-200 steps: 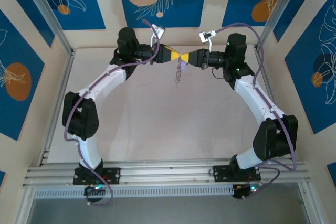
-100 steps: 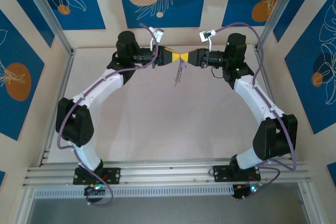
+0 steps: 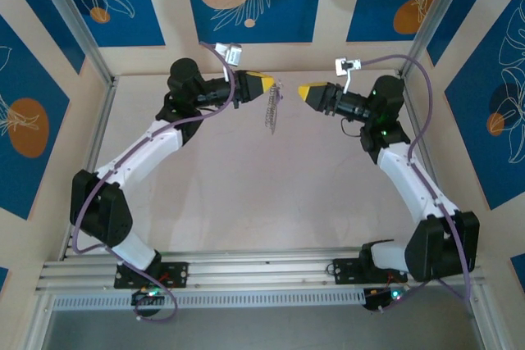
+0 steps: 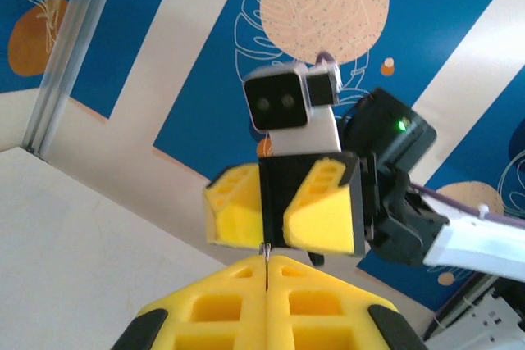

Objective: Put the keys on the keyring

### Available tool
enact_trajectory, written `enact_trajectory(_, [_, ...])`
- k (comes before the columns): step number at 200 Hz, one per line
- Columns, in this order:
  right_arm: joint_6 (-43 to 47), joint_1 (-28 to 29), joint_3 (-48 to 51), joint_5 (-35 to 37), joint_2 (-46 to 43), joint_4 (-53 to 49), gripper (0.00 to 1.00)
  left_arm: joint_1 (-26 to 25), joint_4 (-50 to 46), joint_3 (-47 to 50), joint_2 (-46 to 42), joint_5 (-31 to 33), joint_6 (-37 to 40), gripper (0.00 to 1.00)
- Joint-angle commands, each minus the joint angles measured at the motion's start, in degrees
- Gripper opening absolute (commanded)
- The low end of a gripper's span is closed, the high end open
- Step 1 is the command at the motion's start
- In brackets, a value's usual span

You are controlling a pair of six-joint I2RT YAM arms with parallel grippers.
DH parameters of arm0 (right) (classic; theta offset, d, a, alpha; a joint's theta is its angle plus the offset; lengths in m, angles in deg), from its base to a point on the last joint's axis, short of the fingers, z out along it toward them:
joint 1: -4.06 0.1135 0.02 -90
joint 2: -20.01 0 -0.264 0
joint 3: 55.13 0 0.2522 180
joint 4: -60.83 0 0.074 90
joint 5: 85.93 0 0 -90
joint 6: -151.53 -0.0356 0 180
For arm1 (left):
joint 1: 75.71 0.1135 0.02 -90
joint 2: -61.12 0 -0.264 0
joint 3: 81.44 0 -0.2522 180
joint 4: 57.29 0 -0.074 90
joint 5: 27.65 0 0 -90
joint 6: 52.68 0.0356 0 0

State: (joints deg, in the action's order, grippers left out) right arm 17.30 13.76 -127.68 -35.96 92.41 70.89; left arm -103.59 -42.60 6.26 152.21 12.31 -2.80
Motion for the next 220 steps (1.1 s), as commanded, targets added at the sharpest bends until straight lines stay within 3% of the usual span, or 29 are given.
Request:
enact_trajectory(1, [2.63,2.08,3.61,9.97,-4.29,1.84,0.45,-0.33,5.46,1.76,-2.99,3.82,-2.49,0.00])
enact_trajectory(44, [9.77,9.07,7.79,21.58,-9.07,-0.07,0.46,-0.51,9.16,4.00,-4.07,5.87,-4.91,0.00])
enact_trajectory(92, [16.72,14.13,5.76,27.74,-7.80,-4.15,0.46,-0.77,11.84,4.42,-3.91,6.27,-7.56,0.00])
enact_trajectory(220, [19.64,16.50,-0.30,27.80,-2.75,-5.07,0.47,-1.56,12.14,3.66,-3.80,5.22,-8.14,0.00])
